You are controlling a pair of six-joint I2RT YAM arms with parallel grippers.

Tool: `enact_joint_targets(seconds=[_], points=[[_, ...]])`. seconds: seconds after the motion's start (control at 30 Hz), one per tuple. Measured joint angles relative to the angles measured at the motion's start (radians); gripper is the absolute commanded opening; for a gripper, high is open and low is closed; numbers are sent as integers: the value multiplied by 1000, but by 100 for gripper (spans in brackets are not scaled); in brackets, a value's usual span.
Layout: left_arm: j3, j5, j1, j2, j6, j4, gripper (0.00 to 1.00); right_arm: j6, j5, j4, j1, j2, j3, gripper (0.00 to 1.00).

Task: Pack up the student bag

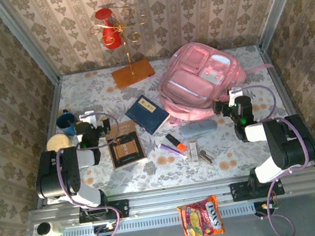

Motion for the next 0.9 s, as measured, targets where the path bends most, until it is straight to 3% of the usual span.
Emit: enact_joint_targets(seconds=[0.1,0.27,0.4,0.53,0.7,0.9], points=[[0,-11,0,-45,0,-50,100,5,33,-33,2,-53,-8,100],[28,-108,0,-303,-69,-237,100,110,176,-181,-8,-370,-25,100],[112,-102,15,-470,-194,-395,99,256,248,-430,-26,-553,57,97],[196,-19,-50,-465,-320,-493,98,407,154,-631,-26,-438,233,96],[370,55,-302,-291,-440,-665,98,538,26,-776,-53,-177,360,87],[559,111,-568,-53,-527,-786,97,549,-56,-925,-140,46,480,81]])
